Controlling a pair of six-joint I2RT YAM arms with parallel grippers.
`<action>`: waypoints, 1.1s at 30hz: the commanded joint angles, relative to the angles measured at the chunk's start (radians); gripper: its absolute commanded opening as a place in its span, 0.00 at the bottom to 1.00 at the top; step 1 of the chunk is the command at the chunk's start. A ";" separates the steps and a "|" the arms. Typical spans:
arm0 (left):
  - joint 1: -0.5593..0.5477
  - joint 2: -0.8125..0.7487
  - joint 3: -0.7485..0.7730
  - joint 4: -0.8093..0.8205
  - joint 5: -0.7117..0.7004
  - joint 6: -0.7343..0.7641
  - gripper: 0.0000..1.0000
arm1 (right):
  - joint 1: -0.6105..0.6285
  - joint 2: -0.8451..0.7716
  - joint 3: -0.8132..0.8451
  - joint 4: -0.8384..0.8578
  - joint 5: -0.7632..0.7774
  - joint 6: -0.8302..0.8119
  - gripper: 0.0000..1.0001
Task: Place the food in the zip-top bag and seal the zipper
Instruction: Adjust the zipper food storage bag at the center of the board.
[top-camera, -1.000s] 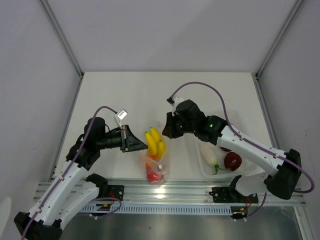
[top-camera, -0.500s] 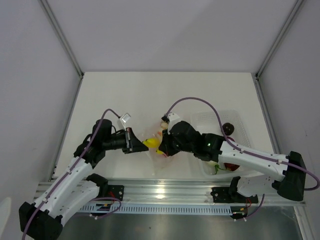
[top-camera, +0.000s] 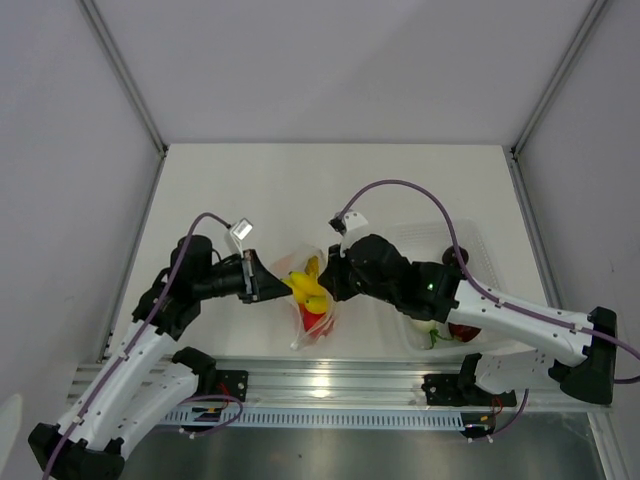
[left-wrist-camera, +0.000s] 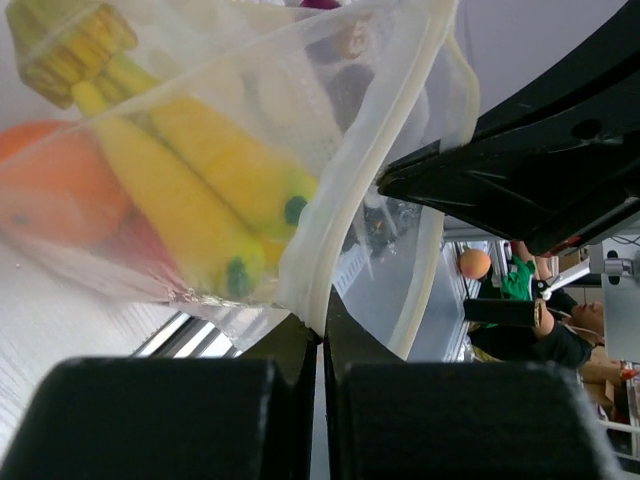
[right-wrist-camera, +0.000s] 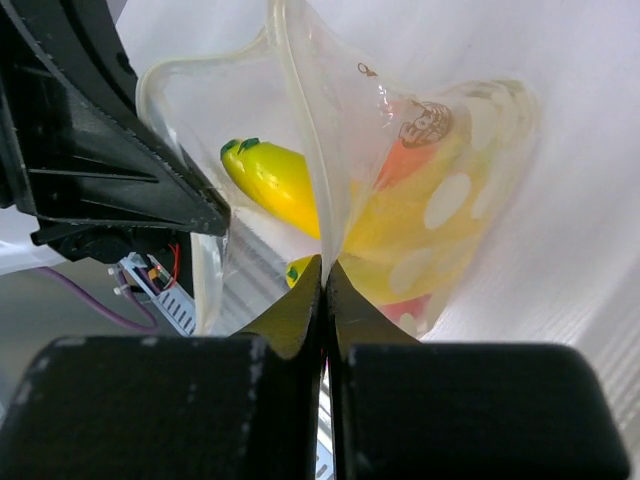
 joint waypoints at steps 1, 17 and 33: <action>0.007 -0.034 0.094 -0.039 -0.015 0.042 0.01 | 0.020 -0.029 0.076 0.023 0.054 -0.039 0.00; 0.033 -0.022 0.245 -0.097 0.007 0.071 0.01 | 0.017 -0.019 0.199 -0.083 0.143 -0.047 0.00; 0.033 -0.031 0.205 -0.062 0.073 0.058 0.01 | 0.008 -0.010 0.106 -0.047 0.157 0.033 0.00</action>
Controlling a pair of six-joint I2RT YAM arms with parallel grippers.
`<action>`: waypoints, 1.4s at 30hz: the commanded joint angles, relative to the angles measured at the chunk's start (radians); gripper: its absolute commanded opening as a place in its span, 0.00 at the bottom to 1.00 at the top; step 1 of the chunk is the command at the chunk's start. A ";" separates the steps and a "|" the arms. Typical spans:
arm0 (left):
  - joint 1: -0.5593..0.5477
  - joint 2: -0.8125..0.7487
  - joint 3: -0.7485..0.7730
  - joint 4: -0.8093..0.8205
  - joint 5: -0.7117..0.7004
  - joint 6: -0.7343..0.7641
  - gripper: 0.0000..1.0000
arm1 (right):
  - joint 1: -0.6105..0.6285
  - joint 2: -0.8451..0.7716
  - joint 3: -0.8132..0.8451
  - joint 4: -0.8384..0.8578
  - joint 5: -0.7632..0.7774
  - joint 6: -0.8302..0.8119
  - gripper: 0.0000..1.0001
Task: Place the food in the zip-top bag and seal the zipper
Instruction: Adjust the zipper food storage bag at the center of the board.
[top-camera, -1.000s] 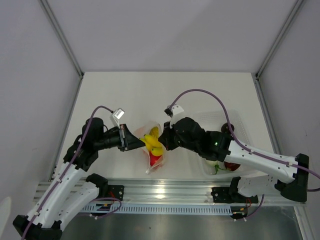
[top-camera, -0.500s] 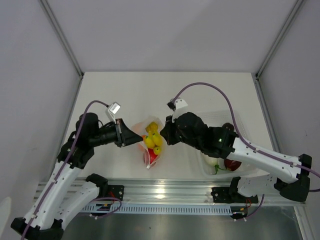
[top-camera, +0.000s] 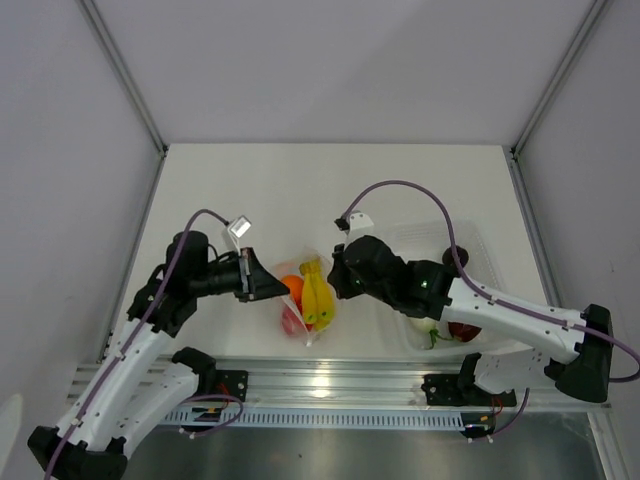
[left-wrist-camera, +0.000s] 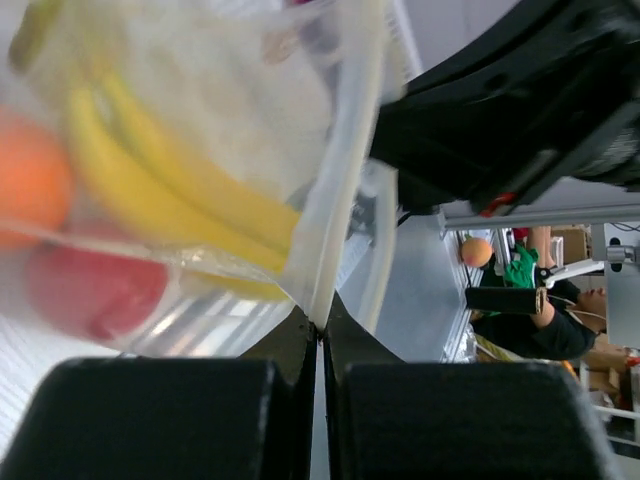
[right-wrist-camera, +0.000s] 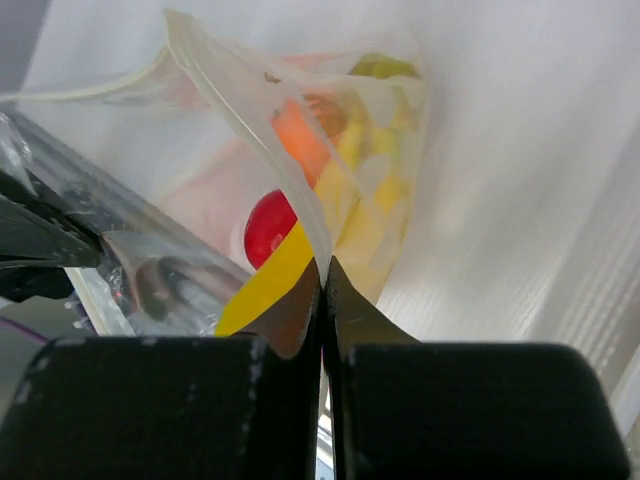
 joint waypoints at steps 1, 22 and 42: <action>0.007 -0.051 0.172 0.015 0.033 0.008 0.01 | 0.035 -0.049 0.122 0.034 0.065 -0.035 0.00; 0.012 0.001 -0.084 0.148 0.105 -0.029 0.00 | 0.085 -0.049 0.039 0.040 0.158 -0.041 0.00; 0.012 -0.086 0.038 0.106 0.122 -0.053 0.01 | 0.034 -0.046 0.175 -0.049 0.120 0.008 0.00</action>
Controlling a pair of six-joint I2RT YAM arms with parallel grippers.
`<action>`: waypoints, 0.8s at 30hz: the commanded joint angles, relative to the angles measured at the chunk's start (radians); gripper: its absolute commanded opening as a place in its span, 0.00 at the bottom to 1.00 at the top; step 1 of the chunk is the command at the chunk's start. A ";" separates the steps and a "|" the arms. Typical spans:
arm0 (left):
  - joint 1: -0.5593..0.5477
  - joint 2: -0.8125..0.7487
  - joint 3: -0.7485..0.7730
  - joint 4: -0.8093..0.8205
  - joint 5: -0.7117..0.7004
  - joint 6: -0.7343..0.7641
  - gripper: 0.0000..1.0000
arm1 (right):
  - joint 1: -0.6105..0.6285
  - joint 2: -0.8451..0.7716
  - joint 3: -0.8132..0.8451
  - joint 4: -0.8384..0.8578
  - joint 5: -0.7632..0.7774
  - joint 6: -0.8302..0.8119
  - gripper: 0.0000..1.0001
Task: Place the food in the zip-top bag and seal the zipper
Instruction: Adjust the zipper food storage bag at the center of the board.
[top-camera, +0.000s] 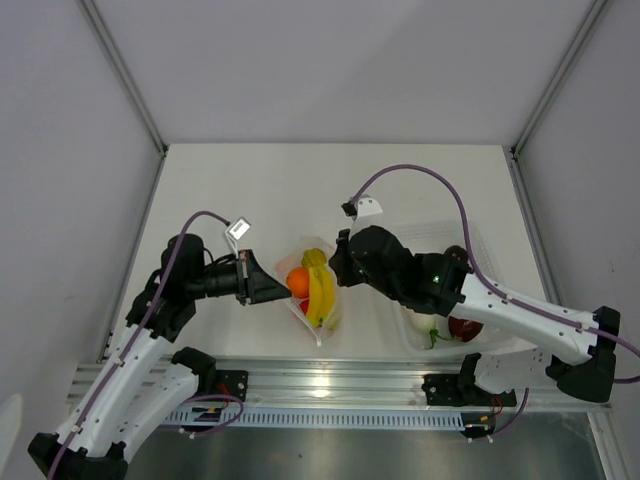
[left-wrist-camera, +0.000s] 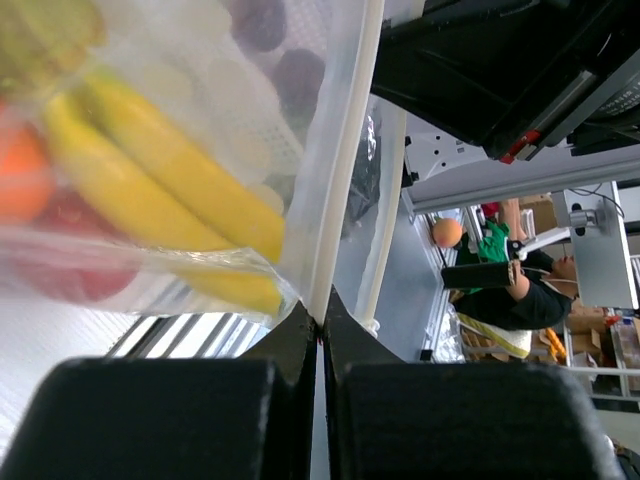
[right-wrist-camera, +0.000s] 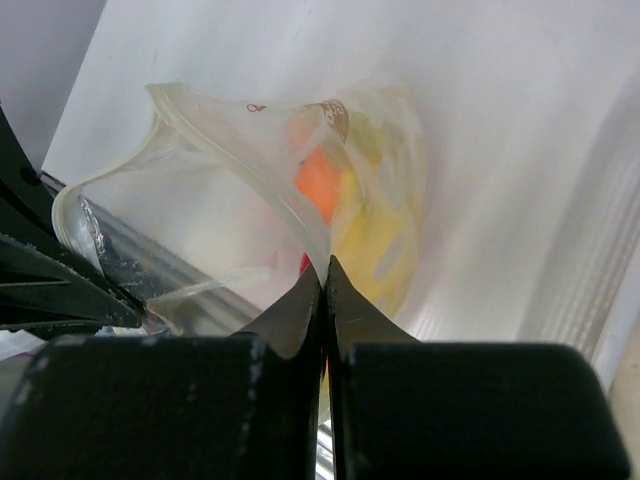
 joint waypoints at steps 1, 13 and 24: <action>0.006 -0.053 0.039 0.015 -0.015 -0.002 0.01 | 0.018 -0.054 0.031 0.027 0.005 0.016 0.00; 0.006 0.018 -0.073 0.165 0.086 -0.094 0.01 | -0.048 -0.002 0.010 -0.015 -0.070 0.044 0.22; 0.006 0.039 -0.014 0.142 0.078 -0.078 0.01 | -0.055 -0.020 0.083 -0.098 -0.055 0.039 0.66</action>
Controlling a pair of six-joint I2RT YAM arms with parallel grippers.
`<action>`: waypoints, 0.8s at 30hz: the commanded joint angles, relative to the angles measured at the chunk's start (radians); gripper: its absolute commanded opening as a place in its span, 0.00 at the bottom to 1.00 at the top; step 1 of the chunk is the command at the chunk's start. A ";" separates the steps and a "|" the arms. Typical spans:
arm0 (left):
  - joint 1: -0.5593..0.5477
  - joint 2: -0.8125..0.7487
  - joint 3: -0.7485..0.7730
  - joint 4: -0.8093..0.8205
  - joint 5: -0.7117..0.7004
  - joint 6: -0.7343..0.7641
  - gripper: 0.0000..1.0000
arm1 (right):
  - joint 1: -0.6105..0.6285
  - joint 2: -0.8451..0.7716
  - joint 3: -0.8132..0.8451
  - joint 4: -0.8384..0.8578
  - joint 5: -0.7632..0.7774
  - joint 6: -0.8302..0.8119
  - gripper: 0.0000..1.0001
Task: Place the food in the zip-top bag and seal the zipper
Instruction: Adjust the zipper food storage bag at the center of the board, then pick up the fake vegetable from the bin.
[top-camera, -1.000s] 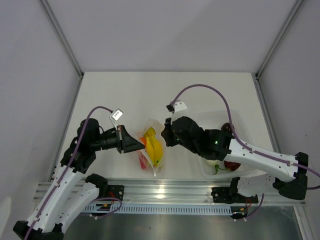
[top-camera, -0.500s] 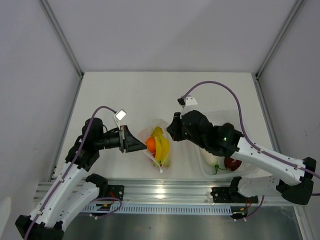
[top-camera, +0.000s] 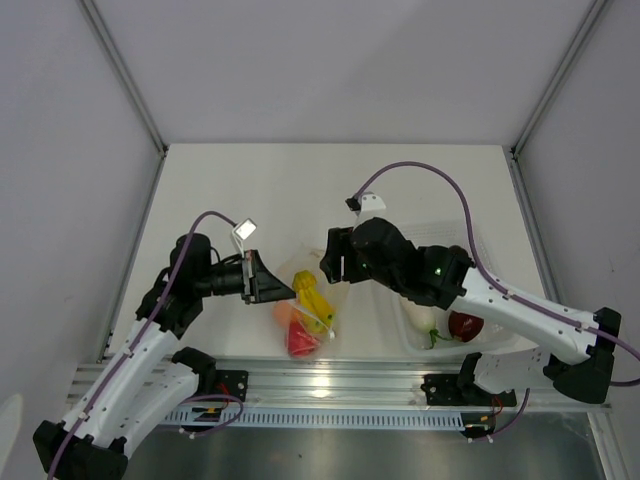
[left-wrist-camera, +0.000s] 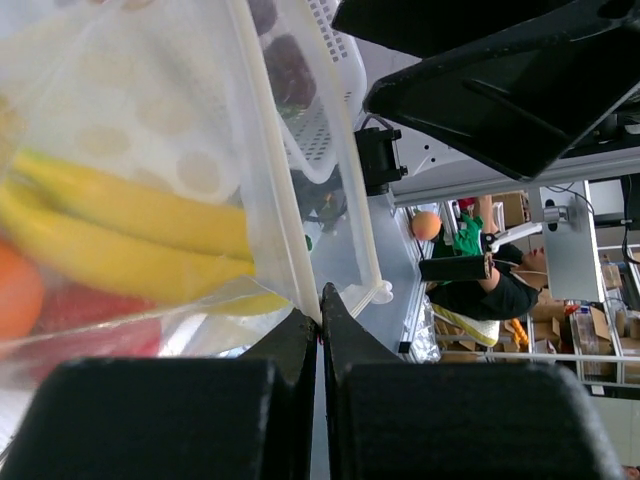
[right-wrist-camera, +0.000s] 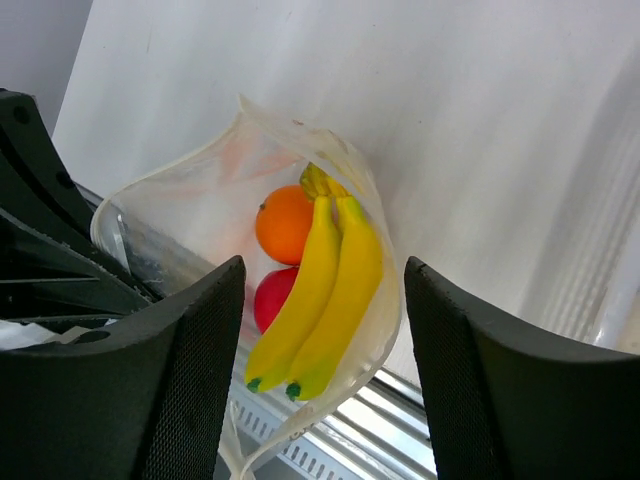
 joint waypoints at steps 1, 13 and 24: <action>0.006 0.006 0.064 0.044 0.037 -0.013 0.01 | -0.002 -0.041 0.085 -0.060 0.046 0.011 0.67; 0.006 0.011 0.092 0.029 0.032 0.000 0.00 | -0.344 -0.262 -0.018 -0.420 0.085 0.131 0.88; 0.006 0.012 0.092 0.018 0.031 0.013 0.01 | -0.501 -0.257 -0.335 -0.376 -0.130 0.168 0.87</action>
